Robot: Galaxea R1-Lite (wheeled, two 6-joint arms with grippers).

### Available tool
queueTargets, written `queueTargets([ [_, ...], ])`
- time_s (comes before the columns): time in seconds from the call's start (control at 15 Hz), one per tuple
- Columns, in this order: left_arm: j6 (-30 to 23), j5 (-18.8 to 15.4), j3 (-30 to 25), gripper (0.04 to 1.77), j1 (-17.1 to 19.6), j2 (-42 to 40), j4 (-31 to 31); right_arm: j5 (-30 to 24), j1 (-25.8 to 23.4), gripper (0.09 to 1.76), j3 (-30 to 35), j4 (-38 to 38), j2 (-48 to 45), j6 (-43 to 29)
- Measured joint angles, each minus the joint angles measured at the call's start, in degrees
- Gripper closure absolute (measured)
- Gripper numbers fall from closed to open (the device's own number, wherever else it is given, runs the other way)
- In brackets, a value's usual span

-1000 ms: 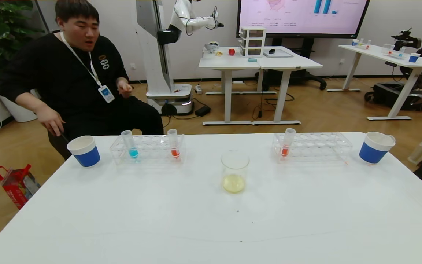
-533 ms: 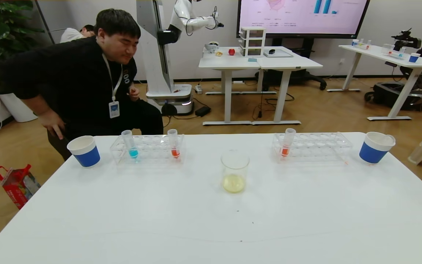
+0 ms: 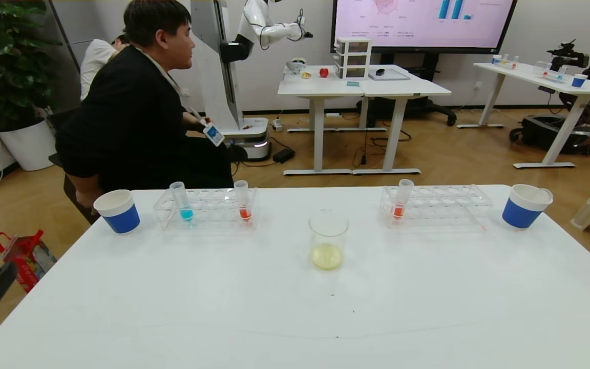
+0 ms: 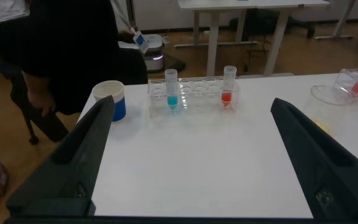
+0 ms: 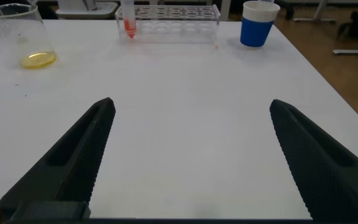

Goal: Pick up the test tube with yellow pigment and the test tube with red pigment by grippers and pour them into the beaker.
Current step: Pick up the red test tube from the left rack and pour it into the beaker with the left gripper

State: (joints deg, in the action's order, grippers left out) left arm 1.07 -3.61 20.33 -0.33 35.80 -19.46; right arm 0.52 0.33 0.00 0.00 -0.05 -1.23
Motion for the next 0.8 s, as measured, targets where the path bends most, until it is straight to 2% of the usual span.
queueTargets([
  [0.27,-0.2,0.1,2.2,0.06,-2.3,23.6,-19.9,0.0,0.0,0.11,0.0,0.0,0.0,0.0],
  [0.4,-0.5,2.2,2.9,0.06,-4.9,35.0,-29.4,0.0,0.0,0.11,0.0,0.0,0.0,0.0],
  [0.47,-0.9,4.6,3.3,0.06,-6.9,40.3,-33.7,0.0,0.0,0.11,0.0,0.0,0.0,0.0],
  [0.67,-2.0,15.5,6.1,0.06,-15.3,55.2,-45.6,0.0,0.0,0.11,0.0,0.0,0.0,0.0],
  [0.8,-2.6,21.3,8.7,0.06,-20.1,63.8,-50.5,0.0,0.0,0.11,0.0,0.0,0.0,0.0],
])
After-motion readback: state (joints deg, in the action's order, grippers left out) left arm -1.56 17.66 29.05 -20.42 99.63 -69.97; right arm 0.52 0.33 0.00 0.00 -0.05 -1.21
